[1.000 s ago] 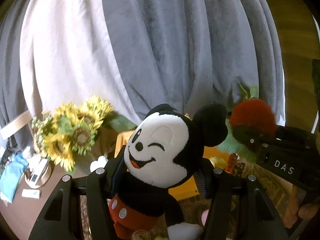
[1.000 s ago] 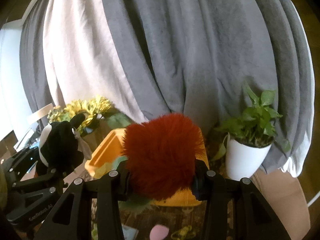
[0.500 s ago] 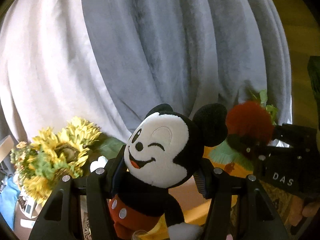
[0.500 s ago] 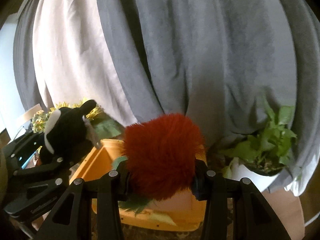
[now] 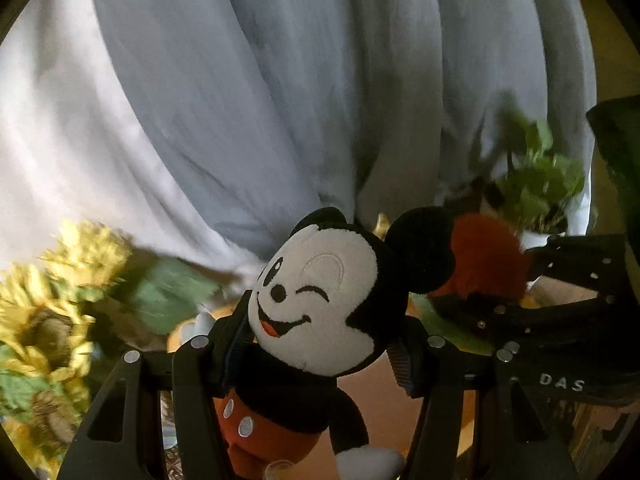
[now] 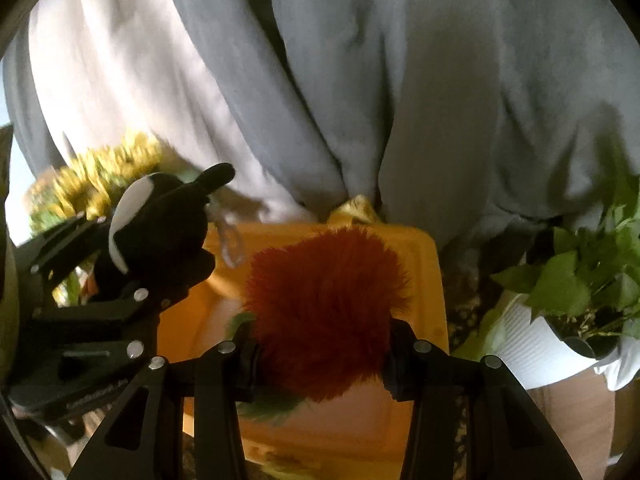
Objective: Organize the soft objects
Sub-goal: 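Lift Mickey with the left gripper while the right gripper carries the pompom toward the crate, then open both grippers to drop Mickey and the pompom into the orange crate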
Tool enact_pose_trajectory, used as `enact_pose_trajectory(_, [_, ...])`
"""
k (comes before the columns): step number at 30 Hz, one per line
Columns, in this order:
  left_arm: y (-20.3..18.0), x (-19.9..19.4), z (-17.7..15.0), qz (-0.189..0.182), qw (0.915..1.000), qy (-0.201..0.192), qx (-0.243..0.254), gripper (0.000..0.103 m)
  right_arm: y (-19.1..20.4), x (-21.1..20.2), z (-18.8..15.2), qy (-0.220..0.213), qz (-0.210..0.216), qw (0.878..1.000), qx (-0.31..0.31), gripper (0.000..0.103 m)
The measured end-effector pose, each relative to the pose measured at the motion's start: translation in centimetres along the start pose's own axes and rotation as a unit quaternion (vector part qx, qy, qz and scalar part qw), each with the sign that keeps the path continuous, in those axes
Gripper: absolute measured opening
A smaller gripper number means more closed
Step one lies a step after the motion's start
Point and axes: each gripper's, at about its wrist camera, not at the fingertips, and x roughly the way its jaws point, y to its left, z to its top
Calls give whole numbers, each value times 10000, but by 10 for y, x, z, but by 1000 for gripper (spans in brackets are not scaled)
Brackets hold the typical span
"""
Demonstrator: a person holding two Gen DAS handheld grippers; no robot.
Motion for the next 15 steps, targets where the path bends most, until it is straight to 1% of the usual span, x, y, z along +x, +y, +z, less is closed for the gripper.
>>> enact_pose_trajectory(3, [0, 19, -4, -96, 9994, 319, 49, 59, -1, 12, -3, 280, 20, 9996, -54, 45])
enact_pose_trajectory(6, [-2, 34, -8, -165, 9979, 618, 87, 59, -2, 20, -5, 434, 25, 9990, -109, 45])
enact_pose_trajectory(8, [-2, 41, -10, -206, 9969, 756, 52, 59, -1, 24, -6, 522, 54, 9986, -116, 45])
enact_pose_trajectory(10, [-2, 46, -13, -200, 9960, 876, 19, 60, -2, 33, -7, 716, 135, 9973, -127, 47])
enact_pose_trajectory(12, [0, 46, -19, -189, 9952, 960, -1, 63, -3, 41, -7, 919, 168, 9956, -116, 50])
enact_pose_trajectory(15, [1, 49, -24, -70, 9943, 1060, 68, 76, -1, 46, -11, 1043, 83, 9944, -167, 51])
